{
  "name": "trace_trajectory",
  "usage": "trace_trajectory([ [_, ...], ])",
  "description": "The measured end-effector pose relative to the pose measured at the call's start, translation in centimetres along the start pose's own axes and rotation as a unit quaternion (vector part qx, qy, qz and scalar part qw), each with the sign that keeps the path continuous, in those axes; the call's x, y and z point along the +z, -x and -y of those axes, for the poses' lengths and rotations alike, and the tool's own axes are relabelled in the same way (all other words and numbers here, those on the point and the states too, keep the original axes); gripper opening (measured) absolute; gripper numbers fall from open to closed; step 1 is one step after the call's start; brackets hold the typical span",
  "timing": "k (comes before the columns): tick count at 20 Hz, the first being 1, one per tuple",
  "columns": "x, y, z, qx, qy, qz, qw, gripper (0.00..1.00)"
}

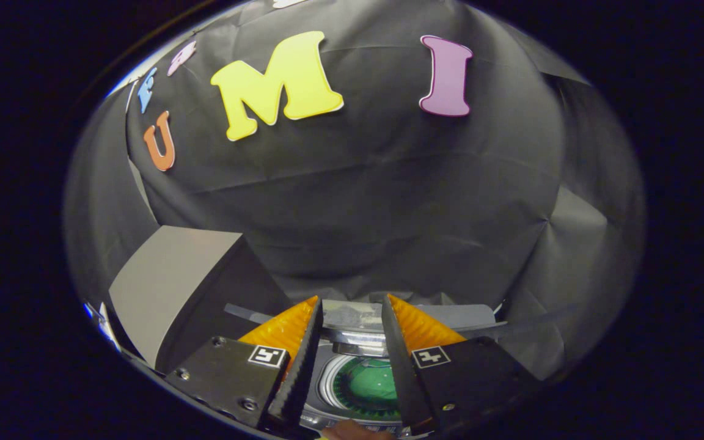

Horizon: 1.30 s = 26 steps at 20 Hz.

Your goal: Put the clothes into the washing machine and then close the washing machine lid.

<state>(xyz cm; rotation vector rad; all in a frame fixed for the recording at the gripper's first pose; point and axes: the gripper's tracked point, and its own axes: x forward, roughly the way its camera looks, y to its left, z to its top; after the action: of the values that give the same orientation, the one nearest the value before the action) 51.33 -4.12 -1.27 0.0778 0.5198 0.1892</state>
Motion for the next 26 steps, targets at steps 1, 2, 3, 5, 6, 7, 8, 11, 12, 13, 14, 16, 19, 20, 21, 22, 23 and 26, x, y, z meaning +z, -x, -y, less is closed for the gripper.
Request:
trace_trajectory([
  [1,-0.5,0.3,-0.1,0.001,0.002,0.004,1.0,0.61],
  [2,-0.9,0.4,-0.2,0.002,0.002,0.005,1.0,0.61],
  [3,-1.4,0.9,-0.2,0.004,0.0,0.005,1.0,0.61],
  [5,-2.2,1.4,-0.3,0.007,-0.004,0.001,1.0,0.61],
  [6,-2.6,1.5,-0.4,0.008,-0.004,-0.002,1.0,0.61],
  [7,-3.1,1.9,-0.4,0.008,-0.004,-0.003,1.0,0.61],
  [8,-3.6,2.2,-0.5,0.007,-0.006,-0.004,1.0,0.61],
  [11,-5.9,3.1,-0.9,0.005,-0.01,-0.019,1.0,0.62],
  [12,-6.7,3.4,-0.9,0.005,-0.013,-0.026,1.0,0.62],
  [13,-7.6,3.9,-0.7,0.001,-0.017,-0.032,0.999,0.62],
  [14,-8.2,4.6,-0.7,-0.002,-0.02,-0.03,0.999,0.62],
  [16,-9.3,6.0,-0.6,-0.016,-0.024,-0.022,0.999,0.62],
  [19,-11.2,8.5,-0.9,-0.034,-0.043,-0.011,0.998,0.62],
  [20,-11.7,9.4,-1.0,-0.043,-0.046,-0.003,0.998,0.62],
  [21,-12.3,10.5,-1.1,-0.054,-0.048,0.006,0.997,0.62],
  [22,-12.7,11.6,-1.4,-0.06,-0.053,0.017,0.997,0.62],
  [23,-12.9,13.0,-2.2,-0.055,-0.059,0.038,0.996,0.62],
  [26,-13.7,17.0,-4.2,-0.059,-0.064,0.093,0.992,0.63],
])
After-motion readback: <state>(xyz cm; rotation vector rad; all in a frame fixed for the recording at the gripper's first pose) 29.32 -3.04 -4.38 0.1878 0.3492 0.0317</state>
